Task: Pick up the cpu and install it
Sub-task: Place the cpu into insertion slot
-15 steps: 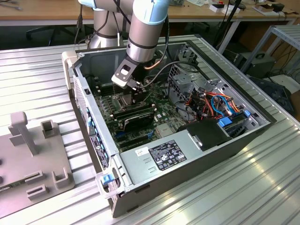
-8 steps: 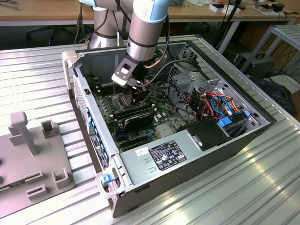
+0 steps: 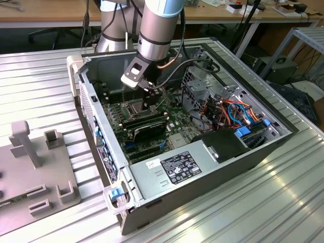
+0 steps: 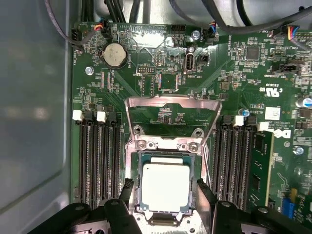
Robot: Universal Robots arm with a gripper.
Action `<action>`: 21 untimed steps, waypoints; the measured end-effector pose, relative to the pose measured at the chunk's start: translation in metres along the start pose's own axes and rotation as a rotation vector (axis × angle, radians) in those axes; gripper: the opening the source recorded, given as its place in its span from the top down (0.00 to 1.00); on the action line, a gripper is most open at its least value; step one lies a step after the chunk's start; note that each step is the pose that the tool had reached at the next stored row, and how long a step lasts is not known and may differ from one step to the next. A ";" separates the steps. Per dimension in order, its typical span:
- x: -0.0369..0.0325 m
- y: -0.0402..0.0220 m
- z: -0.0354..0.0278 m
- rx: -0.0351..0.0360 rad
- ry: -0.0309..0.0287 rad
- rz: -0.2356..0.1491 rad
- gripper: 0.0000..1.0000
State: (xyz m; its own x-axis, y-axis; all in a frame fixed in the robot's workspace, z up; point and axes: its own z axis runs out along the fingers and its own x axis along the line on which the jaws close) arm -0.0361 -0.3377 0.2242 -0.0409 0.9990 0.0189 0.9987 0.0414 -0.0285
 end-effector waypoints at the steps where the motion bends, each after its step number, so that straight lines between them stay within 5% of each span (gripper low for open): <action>1: 0.0000 0.0000 -0.0011 0.0001 -0.0001 0.000 0.38; 3: 0.0001 0.0000 -0.0012 0.0000 -0.0020 0.000 0.38; 5: 0.0000 0.0000 -0.0012 0.0007 -0.0159 0.000 0.38; 14: 0.0001 -0.0001 -0.0041 0.0004 -0.0161 0.000 0.38; 21: 0.0004 -0.0065 -0.0040 -0.0200 -0.0171 0.000 0.38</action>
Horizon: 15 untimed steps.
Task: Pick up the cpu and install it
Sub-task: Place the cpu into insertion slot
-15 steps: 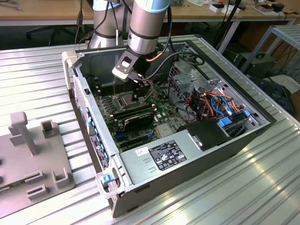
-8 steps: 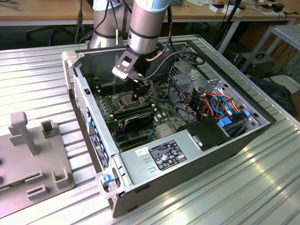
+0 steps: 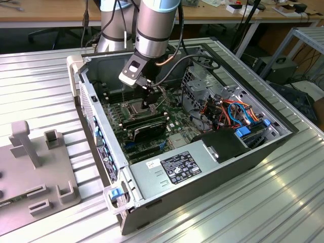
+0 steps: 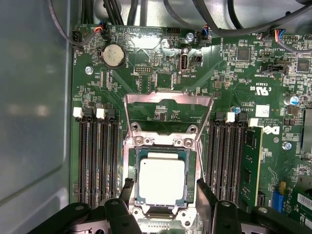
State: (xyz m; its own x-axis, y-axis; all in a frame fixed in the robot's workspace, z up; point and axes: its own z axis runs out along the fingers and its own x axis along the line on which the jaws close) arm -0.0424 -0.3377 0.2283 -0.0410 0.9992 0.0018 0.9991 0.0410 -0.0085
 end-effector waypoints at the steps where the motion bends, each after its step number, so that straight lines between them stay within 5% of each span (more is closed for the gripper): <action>1: 0.0000 0.0000 0.0000 0.0000 0.0000 0.000 0.38; 15: 0.0000 -0.0017 0.0000 -0.0065 -0.0004 0.000 0.38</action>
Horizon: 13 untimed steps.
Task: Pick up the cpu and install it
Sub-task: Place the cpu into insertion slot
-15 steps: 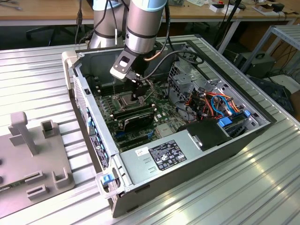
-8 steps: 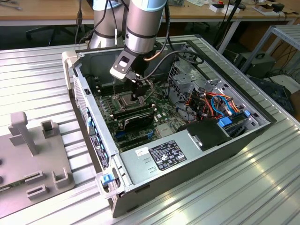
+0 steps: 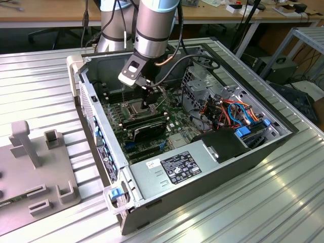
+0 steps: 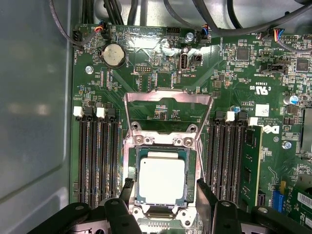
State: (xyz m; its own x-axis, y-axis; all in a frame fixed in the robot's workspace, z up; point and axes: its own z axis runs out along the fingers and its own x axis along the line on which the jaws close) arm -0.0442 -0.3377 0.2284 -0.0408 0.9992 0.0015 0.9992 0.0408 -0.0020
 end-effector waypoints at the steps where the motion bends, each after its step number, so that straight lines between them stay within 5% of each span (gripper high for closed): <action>1: 0.0000 0.0000 0.0000 -0.0004 0.0001 0.000 0.38; 6: 0.0000 0.0000 0.0000 -0.0082 -0.0003 0.000 0.38; 13: 0.0000 -0.0001 -0.0018 -0.0082 -0.0002 0.000 0.38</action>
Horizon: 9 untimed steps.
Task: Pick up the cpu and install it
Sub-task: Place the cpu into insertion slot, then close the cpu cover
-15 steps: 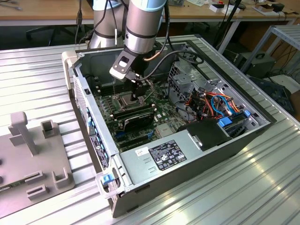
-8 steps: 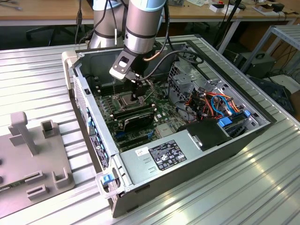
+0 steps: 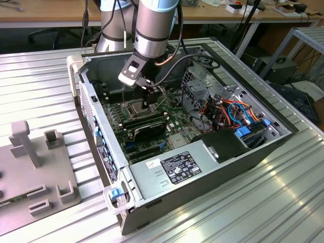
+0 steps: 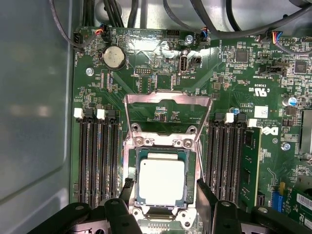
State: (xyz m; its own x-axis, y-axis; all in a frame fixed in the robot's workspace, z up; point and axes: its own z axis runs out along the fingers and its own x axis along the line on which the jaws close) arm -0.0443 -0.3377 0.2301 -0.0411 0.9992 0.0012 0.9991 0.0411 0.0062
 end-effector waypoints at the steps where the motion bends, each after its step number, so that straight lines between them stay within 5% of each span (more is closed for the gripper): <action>1: 0.0000 0.0000 -0.0015 0.0000 0.0000 0.000 0.38; 9: 0.0000 0.0000 -0.0037 0.0000 0.0000 0.000 0.38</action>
State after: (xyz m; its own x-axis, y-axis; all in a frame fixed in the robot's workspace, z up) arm -0.0443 -0.3377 0.2339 -0.0411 0.9992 0.0013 0.9991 0.0411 0.0062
